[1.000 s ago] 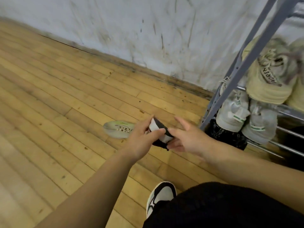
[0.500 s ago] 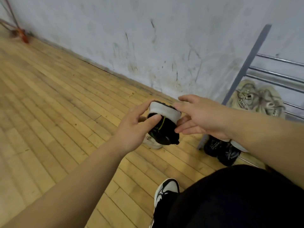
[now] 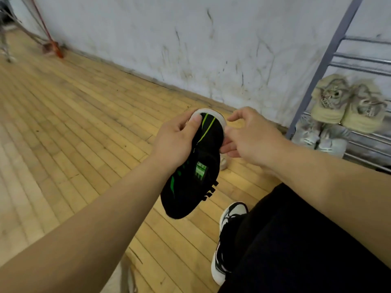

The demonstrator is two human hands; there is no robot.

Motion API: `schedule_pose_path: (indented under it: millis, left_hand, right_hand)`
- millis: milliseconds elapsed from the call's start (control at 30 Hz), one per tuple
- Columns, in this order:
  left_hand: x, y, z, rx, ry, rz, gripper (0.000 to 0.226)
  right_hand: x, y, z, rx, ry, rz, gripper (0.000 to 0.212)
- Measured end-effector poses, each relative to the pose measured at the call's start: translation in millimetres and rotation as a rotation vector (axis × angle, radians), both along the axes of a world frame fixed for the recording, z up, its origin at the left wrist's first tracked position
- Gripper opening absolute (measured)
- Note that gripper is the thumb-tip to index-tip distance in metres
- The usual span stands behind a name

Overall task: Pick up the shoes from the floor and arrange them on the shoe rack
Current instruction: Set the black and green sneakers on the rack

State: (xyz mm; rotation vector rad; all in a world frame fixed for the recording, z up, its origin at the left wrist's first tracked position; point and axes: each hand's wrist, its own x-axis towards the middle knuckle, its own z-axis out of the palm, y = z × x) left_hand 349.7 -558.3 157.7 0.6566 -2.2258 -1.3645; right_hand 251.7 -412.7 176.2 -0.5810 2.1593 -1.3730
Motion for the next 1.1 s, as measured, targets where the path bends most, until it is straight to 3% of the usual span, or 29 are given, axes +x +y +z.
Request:
schedule_pose_path:
  millis: [133,300,500,667,833,967,1100]
  left_hand:
    - [-38.1,28.0,42.0,-0.100,0.058,-0.058,0.040]
    - [-108.6,124.2,101.8,-0.180,0.246,-0.304,0.044]
    - [-177.6,312.0,140.5,-0.309,0.409,-0.681,0.050]
    - [-162.3,488.5,101.1,-0.371,0.339,-1.067,0.054]
    - [-93.9,618.2,19.5,-0.376,0.193,-1.378,0.048]
    - [-47.3,676.5,-49.4,-0.384,-0.036,-1.626,0.053]
    - [-9.9,703.7,-84.4,-0.485,-0.162,-1.819,0.039]
  right_hand:
    - [-29.0,42.8,41.1,-0.102,0.007,-0.013,0.017]
    - [-72.7,154.9,96.7,-0.194,0.151,-0.182,0.017]
    - [-75.2,352.8,129.4,-0.225,0.361,-0.582,0.017]
    - [-2.2,522.4,86.7,-0.086,0.361,-0.931,0.026]
    - [119.9,648.4,-9.2,-0.091,0.021,-1.172,0.037]
    - [236.9,701.9,-128.6,0.154,-0.360,-1.316,0.043]
    - [347.0,702.1,-245.1,0.377,-0.741,-1.340,0.055]
